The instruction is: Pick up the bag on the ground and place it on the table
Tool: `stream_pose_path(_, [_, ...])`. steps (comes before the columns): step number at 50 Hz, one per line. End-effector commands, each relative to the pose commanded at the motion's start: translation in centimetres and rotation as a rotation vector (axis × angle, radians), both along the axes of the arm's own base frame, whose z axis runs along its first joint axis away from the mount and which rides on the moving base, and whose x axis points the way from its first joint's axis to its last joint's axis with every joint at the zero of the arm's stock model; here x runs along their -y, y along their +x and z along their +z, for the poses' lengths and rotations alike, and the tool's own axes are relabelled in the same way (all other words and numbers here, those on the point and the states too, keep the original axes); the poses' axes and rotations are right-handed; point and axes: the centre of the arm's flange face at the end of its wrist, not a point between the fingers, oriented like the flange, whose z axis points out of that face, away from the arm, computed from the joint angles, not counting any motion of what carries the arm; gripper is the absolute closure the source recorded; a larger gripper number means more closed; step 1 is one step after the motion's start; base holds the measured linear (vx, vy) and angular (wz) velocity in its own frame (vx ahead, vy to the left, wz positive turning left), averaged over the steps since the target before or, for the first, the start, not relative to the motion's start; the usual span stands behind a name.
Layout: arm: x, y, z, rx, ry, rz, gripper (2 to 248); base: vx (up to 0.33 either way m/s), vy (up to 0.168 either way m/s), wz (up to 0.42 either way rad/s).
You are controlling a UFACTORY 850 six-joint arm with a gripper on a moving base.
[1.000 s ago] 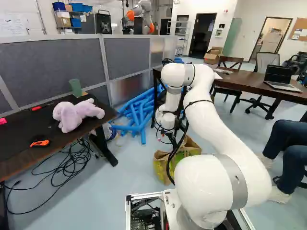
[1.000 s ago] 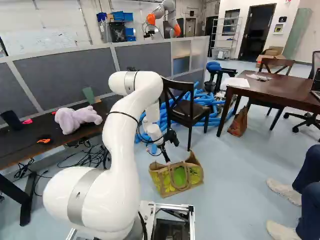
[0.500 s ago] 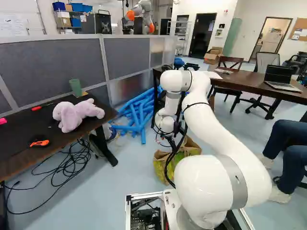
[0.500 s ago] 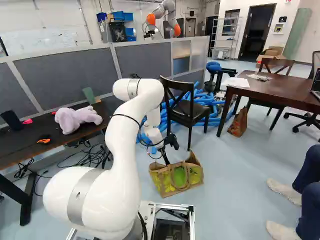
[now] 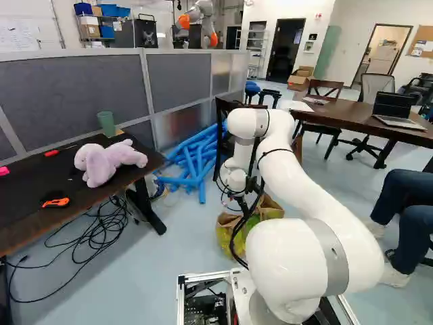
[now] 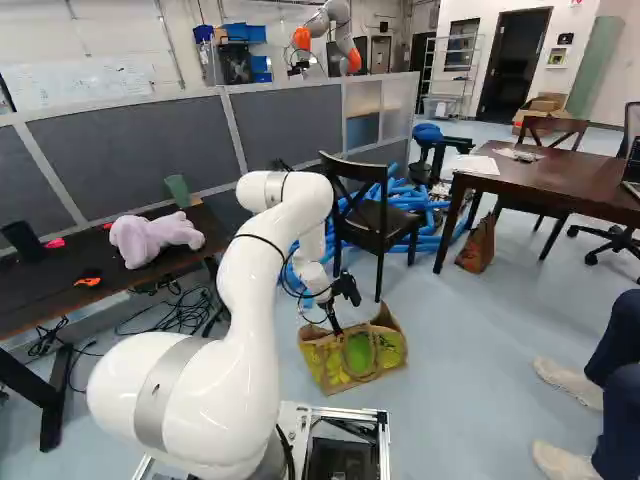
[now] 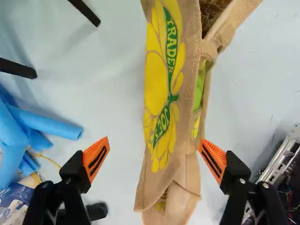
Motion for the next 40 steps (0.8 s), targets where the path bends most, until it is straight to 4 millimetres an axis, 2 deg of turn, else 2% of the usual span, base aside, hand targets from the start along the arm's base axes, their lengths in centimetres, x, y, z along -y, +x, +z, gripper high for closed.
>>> stream_pose_path(21, [0.6, 0.6, -3.2, 0.001, 0.0, -0.011, 3, 0.0, 0.0, 0.0])
stream_pose_path(40, [0.9, -0.7, -6.0, -0.026, 0.002, -0.019, 3, 0.0, 0.0, 0.0])
